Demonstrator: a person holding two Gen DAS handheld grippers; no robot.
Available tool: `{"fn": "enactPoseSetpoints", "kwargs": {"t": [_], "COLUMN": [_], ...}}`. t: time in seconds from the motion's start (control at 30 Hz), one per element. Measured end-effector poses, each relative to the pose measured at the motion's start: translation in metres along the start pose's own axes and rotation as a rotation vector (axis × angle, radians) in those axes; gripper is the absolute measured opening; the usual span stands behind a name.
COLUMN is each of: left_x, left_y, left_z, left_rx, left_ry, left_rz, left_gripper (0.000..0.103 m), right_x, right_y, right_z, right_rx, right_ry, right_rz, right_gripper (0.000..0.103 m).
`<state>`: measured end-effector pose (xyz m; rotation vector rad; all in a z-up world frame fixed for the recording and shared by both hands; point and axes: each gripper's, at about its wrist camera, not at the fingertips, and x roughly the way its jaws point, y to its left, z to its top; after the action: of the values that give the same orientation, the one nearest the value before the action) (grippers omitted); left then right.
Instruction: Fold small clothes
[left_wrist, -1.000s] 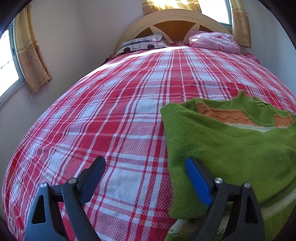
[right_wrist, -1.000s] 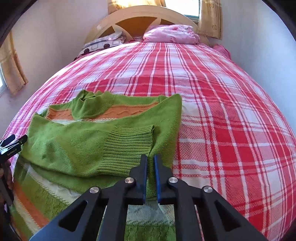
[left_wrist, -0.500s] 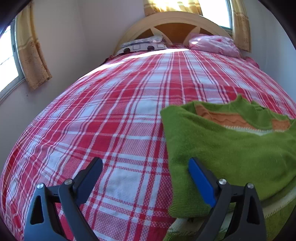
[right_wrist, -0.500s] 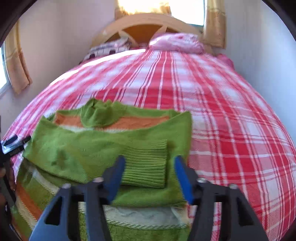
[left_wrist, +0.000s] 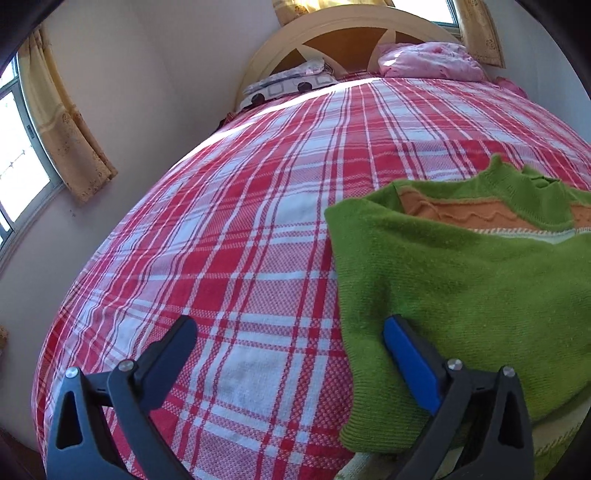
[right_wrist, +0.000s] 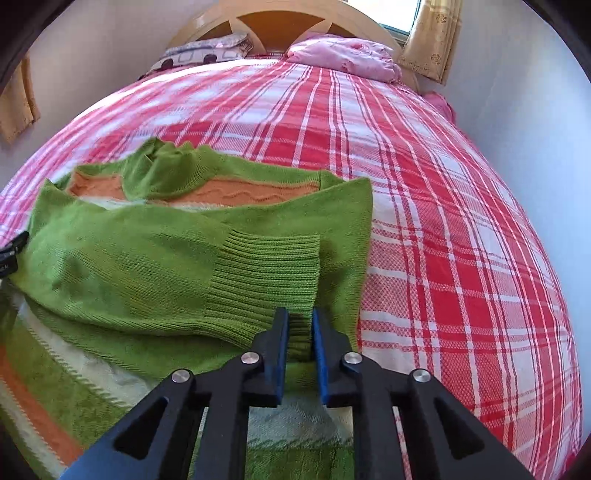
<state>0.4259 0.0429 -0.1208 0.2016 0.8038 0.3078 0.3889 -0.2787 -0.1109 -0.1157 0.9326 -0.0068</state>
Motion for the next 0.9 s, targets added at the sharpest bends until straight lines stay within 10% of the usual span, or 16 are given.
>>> {"fn": "enactPoseSetpoints", "kwargs": {"t": [0.1,0.9], "left_x": [-0.012,-0.087], "left_y": [0.015,0.016], "left_z": [-0.006,-0.055], "left_rx": [-0.060,-0.056], "left_ry": [0.002,-0.055], "left_rz": [-0.066,-0.220], "left_gripper": [0.103,0.103], "right_x": [-0.019,-0.051], "right_y": [0.006,0.018], "right_z": [-0.005,-0.059], "right_rx": [-0.009,0.082], "right_ry": [-0.049,-0.099], "right_rz": [0.038,0.196], "right_gripper": [0.062,0.062]}}
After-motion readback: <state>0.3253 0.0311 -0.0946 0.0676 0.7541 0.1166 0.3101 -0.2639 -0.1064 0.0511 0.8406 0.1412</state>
